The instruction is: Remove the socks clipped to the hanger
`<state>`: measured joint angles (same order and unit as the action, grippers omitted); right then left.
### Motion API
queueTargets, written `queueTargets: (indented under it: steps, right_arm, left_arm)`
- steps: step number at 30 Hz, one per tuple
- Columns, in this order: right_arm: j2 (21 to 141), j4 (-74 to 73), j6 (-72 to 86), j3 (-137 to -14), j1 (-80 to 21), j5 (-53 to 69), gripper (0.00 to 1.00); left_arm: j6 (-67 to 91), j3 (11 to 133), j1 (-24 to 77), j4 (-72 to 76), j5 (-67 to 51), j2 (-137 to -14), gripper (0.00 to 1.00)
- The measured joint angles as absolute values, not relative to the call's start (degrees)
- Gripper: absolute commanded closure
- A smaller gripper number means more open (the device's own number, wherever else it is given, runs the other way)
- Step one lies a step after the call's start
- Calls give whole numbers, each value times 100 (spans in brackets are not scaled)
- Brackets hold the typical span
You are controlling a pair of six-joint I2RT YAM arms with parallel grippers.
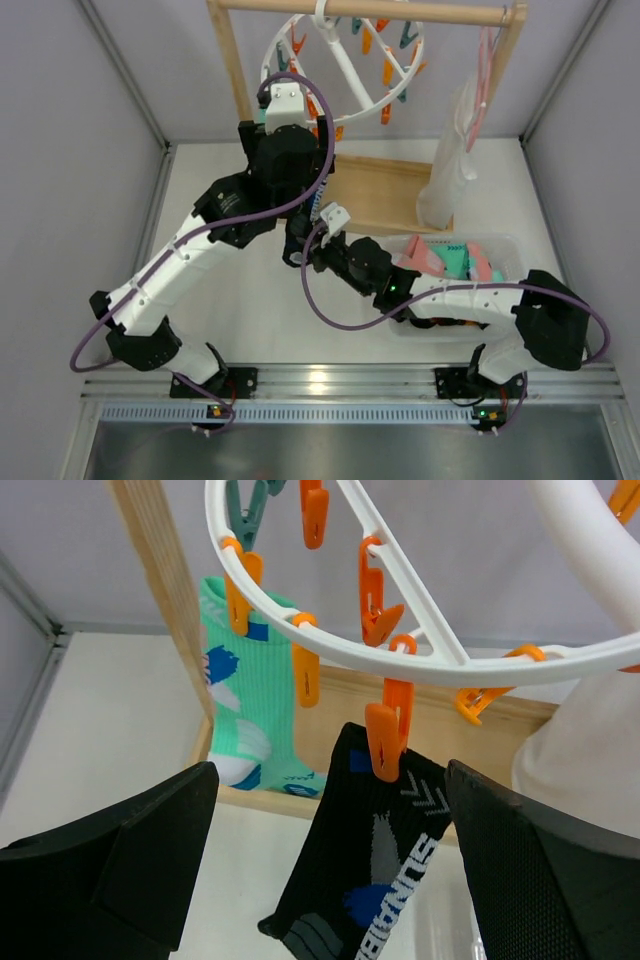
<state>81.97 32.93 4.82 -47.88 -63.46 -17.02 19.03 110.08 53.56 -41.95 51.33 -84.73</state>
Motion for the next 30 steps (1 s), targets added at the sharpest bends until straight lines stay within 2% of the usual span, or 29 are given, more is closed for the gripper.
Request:
queueTargets:
  steps: [7,13,24,30]
  right_arm:
    - [8790,3271,-21,-5419,-6582,-1922,100]
    - [8919,3258,-257,-5570,-6659,-1959,100]
    - [8925,3247,-456,-5570,-6661,-1979,100]
    - [9240,2884,-956,-6060,-6805,-2456,100]
  left_arm:
    - [1564,11139,5312,-4198,5548,-8827,9]
    - [1483,11146,5087,-4200,5457,-8952,10]
    - [1660,11080,4781,-4200,4674,-8860,7]
    - [1682,11080,4777,-4200,4464,-8663,6]
